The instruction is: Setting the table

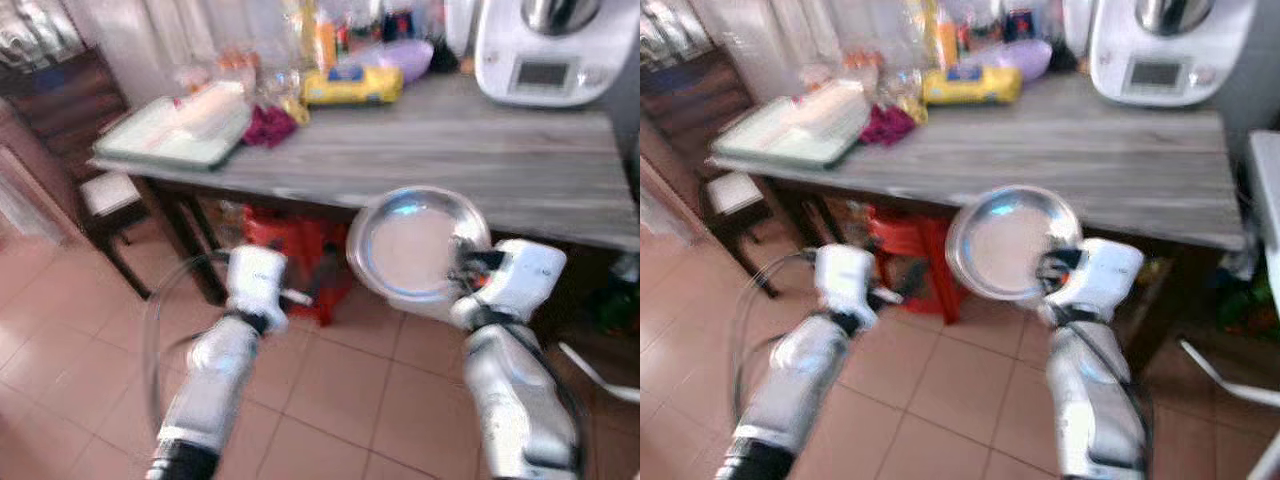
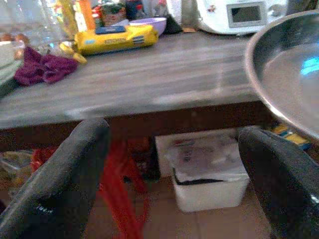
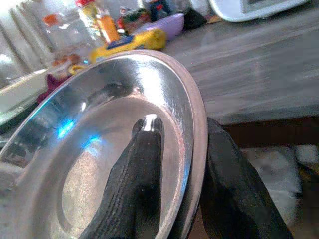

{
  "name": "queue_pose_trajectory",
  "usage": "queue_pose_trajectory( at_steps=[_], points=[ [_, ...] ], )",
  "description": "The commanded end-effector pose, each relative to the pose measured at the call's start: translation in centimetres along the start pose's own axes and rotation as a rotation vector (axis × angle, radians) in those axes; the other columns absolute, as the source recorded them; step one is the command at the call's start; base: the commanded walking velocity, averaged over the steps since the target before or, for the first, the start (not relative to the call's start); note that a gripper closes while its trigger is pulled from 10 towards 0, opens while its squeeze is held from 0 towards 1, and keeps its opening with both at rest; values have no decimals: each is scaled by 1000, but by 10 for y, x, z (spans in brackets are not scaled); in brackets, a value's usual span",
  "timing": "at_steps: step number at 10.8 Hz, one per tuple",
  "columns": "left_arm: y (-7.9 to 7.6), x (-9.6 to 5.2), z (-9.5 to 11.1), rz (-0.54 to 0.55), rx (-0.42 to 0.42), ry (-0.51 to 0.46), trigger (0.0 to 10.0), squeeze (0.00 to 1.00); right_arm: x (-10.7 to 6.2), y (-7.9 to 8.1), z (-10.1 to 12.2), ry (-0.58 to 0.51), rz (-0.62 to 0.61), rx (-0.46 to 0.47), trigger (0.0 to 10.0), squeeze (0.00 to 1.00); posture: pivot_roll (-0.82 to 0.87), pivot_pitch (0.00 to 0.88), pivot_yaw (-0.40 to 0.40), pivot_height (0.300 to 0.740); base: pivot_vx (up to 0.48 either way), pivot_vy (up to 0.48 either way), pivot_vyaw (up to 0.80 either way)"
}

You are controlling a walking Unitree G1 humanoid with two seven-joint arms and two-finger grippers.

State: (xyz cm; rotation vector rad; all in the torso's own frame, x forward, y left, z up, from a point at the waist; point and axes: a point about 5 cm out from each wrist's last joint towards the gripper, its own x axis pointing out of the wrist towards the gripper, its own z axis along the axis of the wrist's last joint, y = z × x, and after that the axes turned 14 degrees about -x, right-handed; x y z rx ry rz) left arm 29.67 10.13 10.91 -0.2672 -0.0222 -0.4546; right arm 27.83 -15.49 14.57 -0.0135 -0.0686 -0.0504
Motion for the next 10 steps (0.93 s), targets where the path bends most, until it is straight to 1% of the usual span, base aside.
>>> queue_pose_trajectory(
  at_steps=[1, 4, 10],
  points=[
    [-5, 4, 3, -23, 6, -10, 10000, 0, 3, -2, 6, -27, -13, -8, 10000, 0, -107, 65, 131, 740, 352, 0, 0],
    [-3, 4, 3, -22, 11, -8, 10000, 0, 4, -3, 5, -28, -20, -3, 10000, 0, -100, 49, 136, 740, 345, 0, 0],
    [0, 3, 3, -18, 20, -1, 10000, 0, 7, 0, 5, -30, -19, 16, 10000, 0, -87, 49, 135, 740, 338, 0, 0]
  ],
)
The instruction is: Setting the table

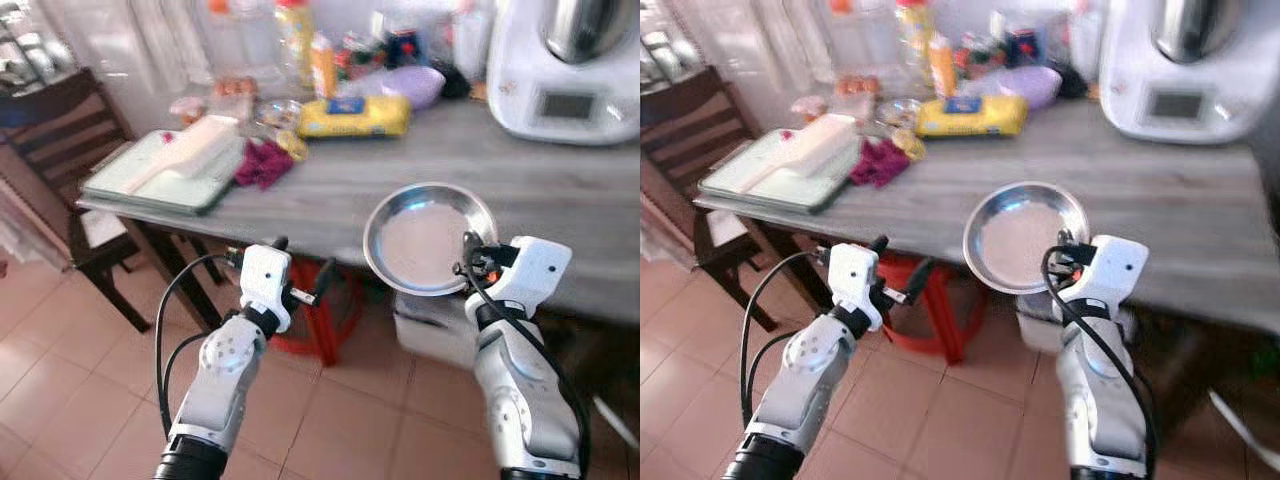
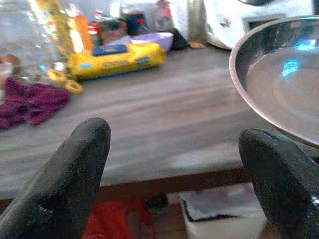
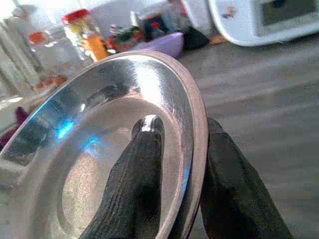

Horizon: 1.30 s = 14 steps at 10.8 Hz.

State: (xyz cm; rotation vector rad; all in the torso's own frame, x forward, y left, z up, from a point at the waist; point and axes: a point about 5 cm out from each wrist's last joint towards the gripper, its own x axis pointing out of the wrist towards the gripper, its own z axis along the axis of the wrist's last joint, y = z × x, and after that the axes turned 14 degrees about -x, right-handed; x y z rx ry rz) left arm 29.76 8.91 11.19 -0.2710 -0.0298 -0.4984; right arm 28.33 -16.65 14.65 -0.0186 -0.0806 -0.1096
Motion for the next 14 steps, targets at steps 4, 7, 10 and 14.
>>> queue_pose_trajectory(
  at_steps=[4, 7, 10, 14],
  points=[
    [12, -5, 2, 32, 26, 4, 10000, 0, 2, 12, 4, -16, 38, 33, 10000, 0, -87, 51, 135, 740, 337, 0, 0],
    [9, -6, 2, 12, 9, 0, 10000, 0, 1, 11, 3, -12, 24, 35, 10000, 0, -90, 52, 140, 740, 226, 0, 0],
    [11, -22, -7, -88, -14, 76, 10000, 0, 0, 5, 1, 2, 1, 46, 10000, 0, -88, 58, 142, 740, 0, 0, 0],
    [8, -38, -14, -191, -21, 149, 10000, 0, 8, -10, 1, 25, -51, 56, 10000, 0, -86, 73, 131, 740, 0, 0, 0]
  ],
)
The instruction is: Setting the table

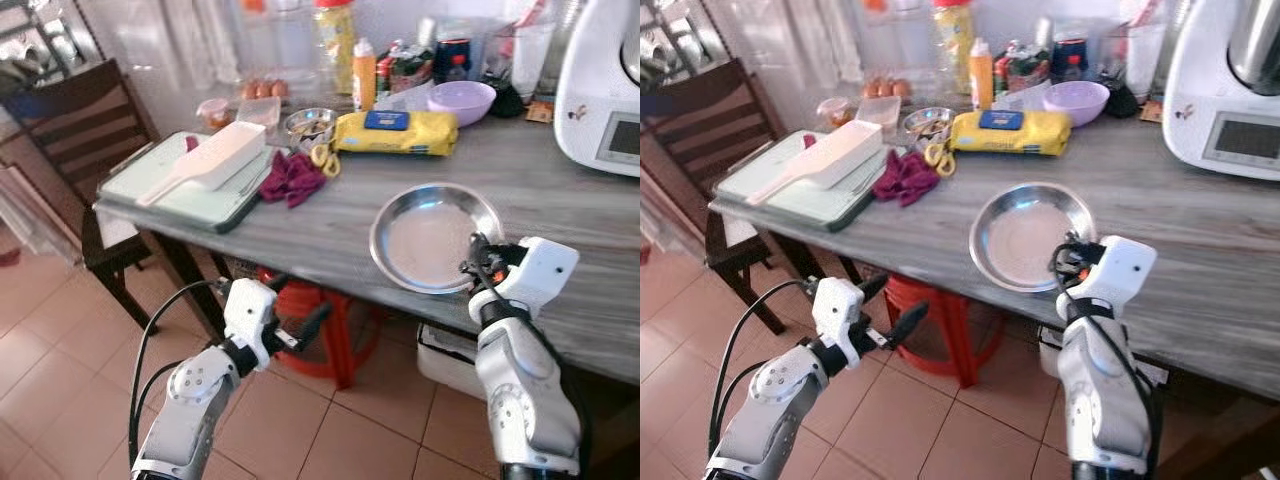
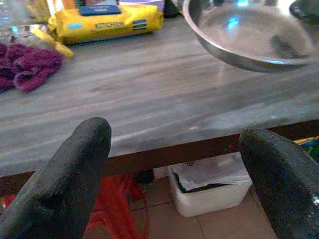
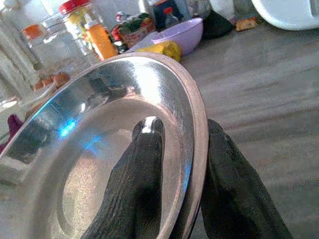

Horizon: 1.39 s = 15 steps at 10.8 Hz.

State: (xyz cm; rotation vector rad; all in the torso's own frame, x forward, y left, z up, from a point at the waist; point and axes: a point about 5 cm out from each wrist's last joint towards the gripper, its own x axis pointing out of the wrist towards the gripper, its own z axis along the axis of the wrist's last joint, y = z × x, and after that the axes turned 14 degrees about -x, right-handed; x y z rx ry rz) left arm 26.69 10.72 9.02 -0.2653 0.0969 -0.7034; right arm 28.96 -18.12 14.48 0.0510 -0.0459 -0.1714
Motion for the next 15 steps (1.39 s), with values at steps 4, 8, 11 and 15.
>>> queue_pose_trajectory(
  at_steps=[4, 8, 11, 15],
  points=[
    [-5, -1, 2, -48, 3, 10, 10000, 0, 27, -9, 2, 58, -56, 131, 10000, 0, -81, 84, 129, 740, 0, 0, 0],
    [-11, 7, 7, -70, 17, -8, 10000, 0, 49, 13, -4, 120, -4, 80, 10000, 0, -65, 81, 119, 740, 0, 0, 0],
    [-11, 5, 6, -60, 17, -12, 10000, 0, 62, 16, -5, 171, -15, 12, 10000, 0, -58, 77, 107, 740, 0, 0, 0],
    [-11, 7, 8, -68, 21, -20, 10000, 0, 64, 19, -16, 223, -10, -4, 10000, 0, -63, 78, 108, 740, 0, 0, 0]
  ],
)
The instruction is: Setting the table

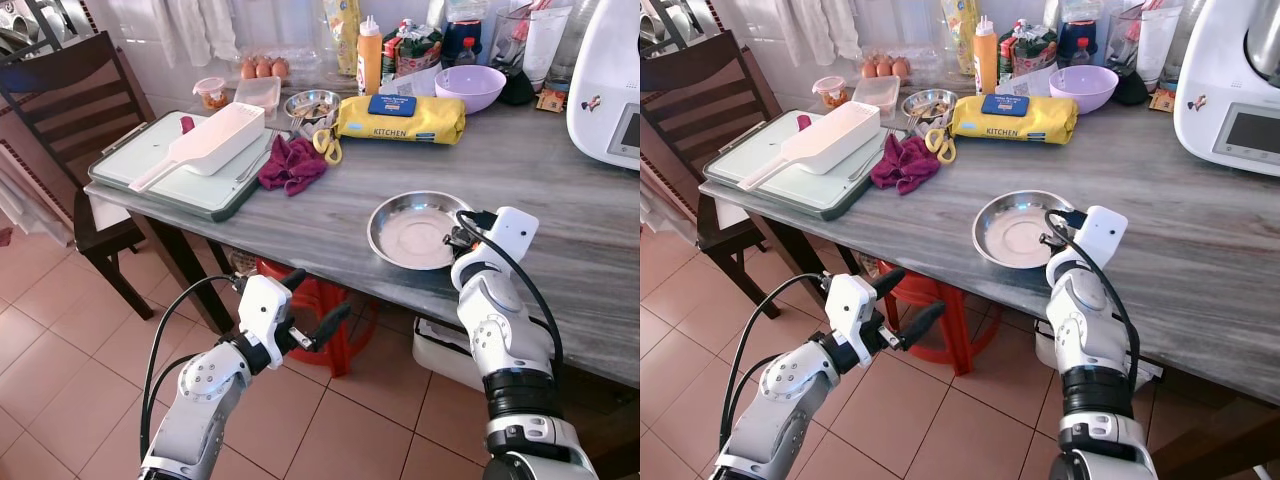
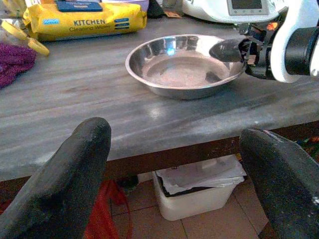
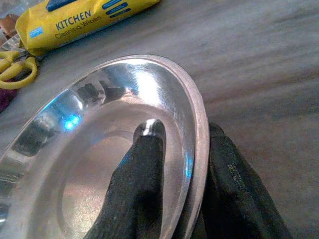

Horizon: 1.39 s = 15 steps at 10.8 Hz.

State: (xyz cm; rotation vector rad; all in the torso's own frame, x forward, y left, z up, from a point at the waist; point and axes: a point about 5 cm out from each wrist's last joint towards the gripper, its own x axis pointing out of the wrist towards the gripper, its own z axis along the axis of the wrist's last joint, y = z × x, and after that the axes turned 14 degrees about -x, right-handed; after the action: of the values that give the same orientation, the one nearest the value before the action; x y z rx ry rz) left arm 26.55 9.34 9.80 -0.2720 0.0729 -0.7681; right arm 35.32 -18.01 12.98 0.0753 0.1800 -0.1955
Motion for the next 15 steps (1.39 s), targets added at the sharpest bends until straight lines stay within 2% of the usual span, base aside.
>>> queue_pose_trajectory(
  at_steps=[1, 6, 10, 12, 14, 15],
  points=[
    [0, 0, 3, -6, 18, -5, 10000, 0, 1, 10, -1, 9, 30, -8, 10000, 1000, -64, 80, 108, 740, 0, 0, 0],
    [-1, 3, 3, -14, 21, -6, 10000, 0, 1, 11, -7, 18, 38, 0, 10000, 1000, -65, 74, 117, 740, 0, 0, 0],
    [0, 5, 4, -18, 31, -6, 10000, 0, -5, 14, 10, -88, 70, 0, 10000, 1000, -67, 69, 122, 740, 0, 0, 0],
    [0, 5, 4, -16, 33, -9, 10000, 0, -9, 19, 19, -151, 117, -88, 10000, 1000, -67, 65, 122, 740, 0, 0, 0],
    [2, 6, 6, -6, 38, -17, 10000, 0, -31, 34, 40, -352, 238, -229, 10000, 1000, -69, 60, 120, 740, 0, 0, 0],
    [2, 6, 6, 0, 38, -21, 10000, 0, -39, 35, 43, -389, 259, -257, 10000, 1000, -71, 59, 120, 740, 0, 0, 0]
  ],
)
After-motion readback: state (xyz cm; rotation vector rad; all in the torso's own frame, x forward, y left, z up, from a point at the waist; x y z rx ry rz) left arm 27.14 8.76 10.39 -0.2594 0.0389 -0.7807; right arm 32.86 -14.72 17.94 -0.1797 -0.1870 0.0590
